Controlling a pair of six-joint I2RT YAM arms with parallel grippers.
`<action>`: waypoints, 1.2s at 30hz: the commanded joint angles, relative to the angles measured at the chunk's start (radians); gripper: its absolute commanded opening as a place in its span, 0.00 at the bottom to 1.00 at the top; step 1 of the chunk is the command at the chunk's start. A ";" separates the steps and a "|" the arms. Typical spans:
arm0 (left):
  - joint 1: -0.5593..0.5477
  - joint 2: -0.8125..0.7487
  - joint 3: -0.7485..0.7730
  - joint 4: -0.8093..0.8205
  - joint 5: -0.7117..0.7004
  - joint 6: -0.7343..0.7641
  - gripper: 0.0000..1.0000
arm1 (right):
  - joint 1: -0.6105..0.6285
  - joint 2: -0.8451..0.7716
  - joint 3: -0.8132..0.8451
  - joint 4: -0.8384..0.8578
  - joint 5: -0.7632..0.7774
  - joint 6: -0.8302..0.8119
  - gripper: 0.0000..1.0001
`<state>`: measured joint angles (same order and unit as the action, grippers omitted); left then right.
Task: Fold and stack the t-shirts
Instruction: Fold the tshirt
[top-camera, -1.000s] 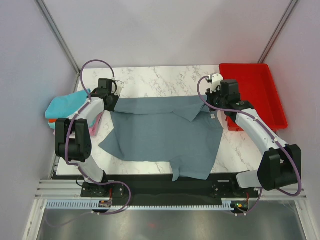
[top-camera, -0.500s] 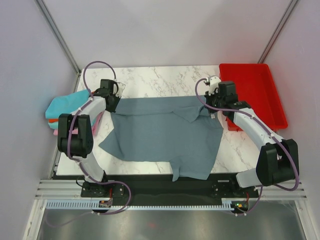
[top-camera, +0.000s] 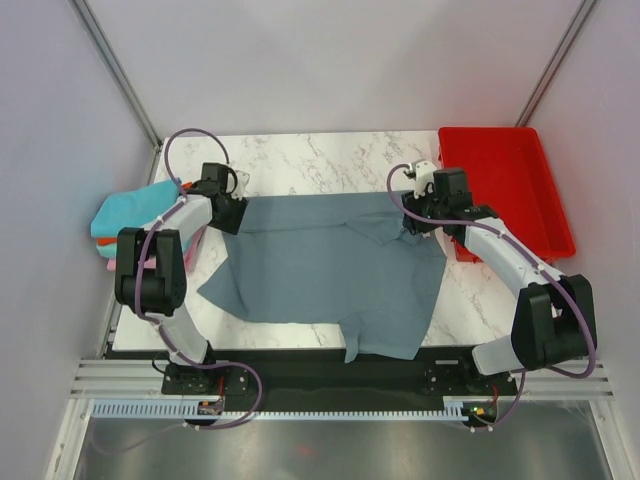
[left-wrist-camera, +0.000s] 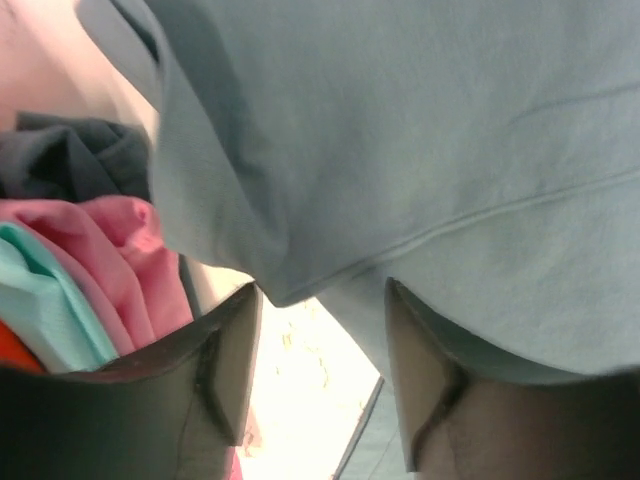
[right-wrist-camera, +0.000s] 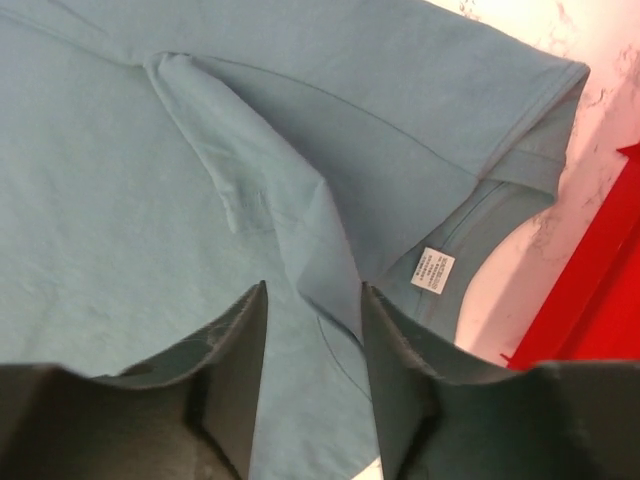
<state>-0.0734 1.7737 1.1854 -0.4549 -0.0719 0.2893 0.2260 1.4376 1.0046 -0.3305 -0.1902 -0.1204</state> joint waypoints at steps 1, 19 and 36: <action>0.004 -0.065 -0.023 -0.031 0.020 -0.048 0.72 | 0.006 -0.011 0.037 -0.008 -0.029 -0.008 0.52; 0.006 -0.345 -0.079 -0.281 0.178 -0.087 0.99 | -0.030 0.357 0.356 0.047 -0.089 0.114 0.80; 0.038 -0.264 -0.195 -0.387 0.123 -0.081 0.84 | -0.117 0.695 0.657 0.051 -0.163 0.168 0.81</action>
<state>-0.0456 1.4761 0.9653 -0.8024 0.0769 0.2348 0.1120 2.1101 1.6142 -0.2985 -0.3161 0.0326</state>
